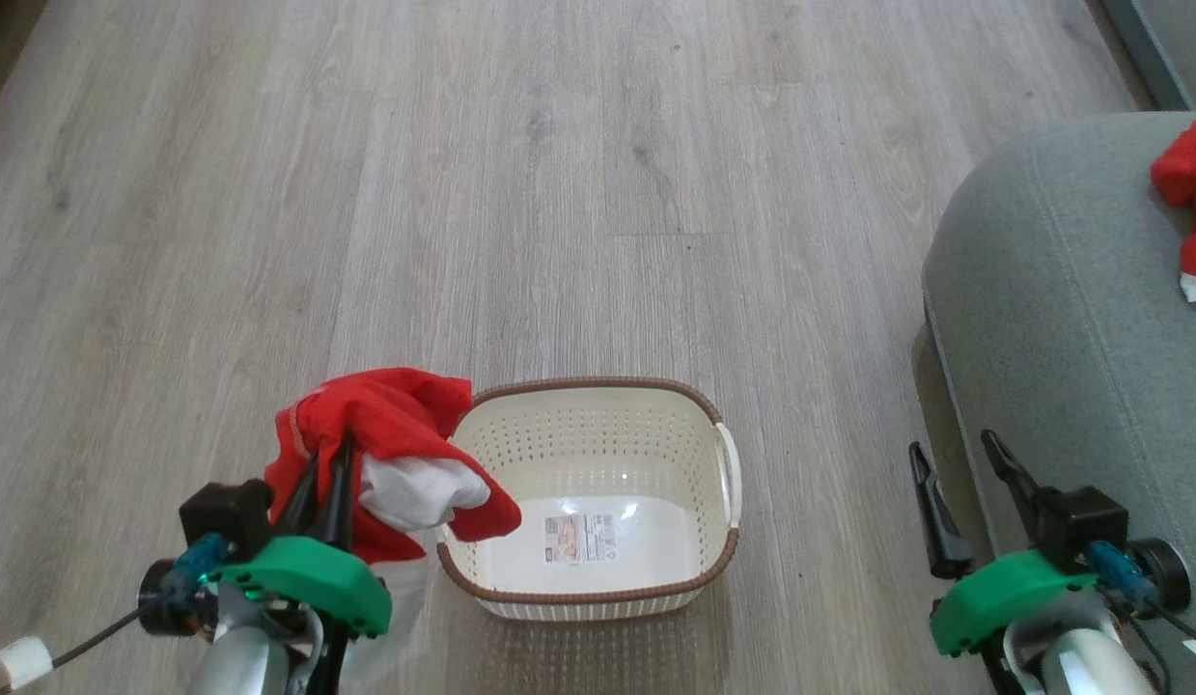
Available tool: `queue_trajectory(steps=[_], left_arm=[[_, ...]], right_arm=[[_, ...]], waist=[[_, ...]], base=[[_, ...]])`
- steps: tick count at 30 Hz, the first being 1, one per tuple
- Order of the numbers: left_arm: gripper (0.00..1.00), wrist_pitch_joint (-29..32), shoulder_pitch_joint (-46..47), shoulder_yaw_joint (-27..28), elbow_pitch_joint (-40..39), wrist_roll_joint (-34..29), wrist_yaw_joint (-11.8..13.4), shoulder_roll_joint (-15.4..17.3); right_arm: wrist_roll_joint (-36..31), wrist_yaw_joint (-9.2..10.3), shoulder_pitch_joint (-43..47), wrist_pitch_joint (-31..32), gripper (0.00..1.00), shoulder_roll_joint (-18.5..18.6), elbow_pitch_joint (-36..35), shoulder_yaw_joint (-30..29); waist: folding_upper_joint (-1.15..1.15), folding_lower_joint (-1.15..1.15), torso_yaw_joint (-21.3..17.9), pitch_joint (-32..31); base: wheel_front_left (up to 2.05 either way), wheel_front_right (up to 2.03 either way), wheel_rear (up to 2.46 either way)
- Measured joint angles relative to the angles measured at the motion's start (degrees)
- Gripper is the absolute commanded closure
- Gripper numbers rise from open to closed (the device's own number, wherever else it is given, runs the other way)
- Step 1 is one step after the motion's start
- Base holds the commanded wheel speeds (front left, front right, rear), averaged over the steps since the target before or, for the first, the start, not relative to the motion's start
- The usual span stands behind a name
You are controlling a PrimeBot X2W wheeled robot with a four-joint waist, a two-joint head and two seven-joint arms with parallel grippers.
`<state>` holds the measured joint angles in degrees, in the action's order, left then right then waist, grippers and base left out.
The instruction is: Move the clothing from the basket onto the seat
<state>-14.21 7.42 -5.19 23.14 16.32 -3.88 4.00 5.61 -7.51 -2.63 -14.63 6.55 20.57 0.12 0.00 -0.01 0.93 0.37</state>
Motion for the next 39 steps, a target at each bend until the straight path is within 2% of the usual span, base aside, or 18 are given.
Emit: queue_trajectory(steps=[4, 6, 10, 15, 22, 27, 33, 34, 35, 38, 39], left_arm=[[1.00, 0.00, 0.00, -0.04, -0.56, -0.49, -0.07, -0.15], [1.00, 0.00, 0.01, -0.44, -1.29, -0.82, -0.76, -0.16], [1.00, 0.00, 0.04, -3.77, -2.69, -1.83, -1.93, -0.18], [1.00, 0.76, 0.94, -9.60, -4.97, -1.43, -2.86, -0.62], [1.00, 3.00, 3.11, -17.30, -8.98, 1.02, -3.09, -0.78], [1.00, 4.24, 4.24, -22.24, -11.76, 3.00, -3.50, -0.78], [1.00, 6.56, 4.56, -29.13, -14.96, 7.51, -3.50, -0.47], [1.00, 6.76, 4.65, -30.23, -15.38, 8.62, -3.50, -0.19], [1.00, 7.01, 4.71, -30.93, -15.82, 9.42, -3.50, 0.19], [1.00, 7.14, 5.15, -31.85, -16.24, 10.88, -3.50, 1.60], [0.95, 7.06, 5.34, -31.87, -16.25, 11.11, -3.50, 1.96]], right_arm=[[1.05, 0.00, -0.09, 0.00, 0.00, 0.43, -0.30, 1.37], [3.38, 0.00, -0.35, 0.00, 0.00, 0.92, -0.59, 4.64], [6.81, 0.00, -3.14, 0.00, 0.00, 3.45, -1.09, 15.32], [11.92, 0.00, -11.29, 0.00, 0.00, 6.95, -1.65, 29.66], [23.38, 0.00, -19.75, 0.00, 0.00, 9.67, -1.99, 46.03], [27.99, 0.00, -24.37, 0.00, 0.00, 11.18, -0.57, 52.58], [29.54, 0.00, -26.55, 0.00, 0.00, 11.28, 1.80, 54.76], [29.86, 0.00, -26.57, 0.00, 0.59, 11.27, 2.24, 54.88], [30.19, 0.00, -26.57, 0.00, 1.00, 11.26, 2.66, 55.06], [31.36, 0.00, -26.58, 0.00, 1.00, 11.06, 2.66, 55.26], [31.66, 0.00, -26.58, 0.00, 1.00, 11.06, 2.50, 55.55]], waist=[[0.00, 0.00, -0.02, 0.11], [0.00, 0.00, -0.06, 0.22], [0.00, 0.01, -0.17, 0.32], [0.00, 0.01, 0.05, 0.06], [0.00, 0.00, 1.68, -0.20], [0.00, 0.01, 2.89, -0.25], [0.00, 0.01, 3.38, -0.39], [0.00, 0.01, 3.36, -0.43], [0.00, 0.01, 3.32, -0.47], [0.00, 0.01, 3.09, -0.49], [0.00, 0.01, 2.95, -0.48]], base=[[0.00, 0.00, 0.00], [0.00, 0.00, 0.00], [0.00, 0.00, 0.00], [0.00, 0.00, 0.00], [0.00, 0.00, 0.00], [0.00, 0.00, 0.00], [0.00, 0.00, 0.00], [0.00, 0.00, 0.00], [0.00, 0.00, 0.00], [0.00, 0.00, 0.00], [0.00, 0.00, 0.00]])
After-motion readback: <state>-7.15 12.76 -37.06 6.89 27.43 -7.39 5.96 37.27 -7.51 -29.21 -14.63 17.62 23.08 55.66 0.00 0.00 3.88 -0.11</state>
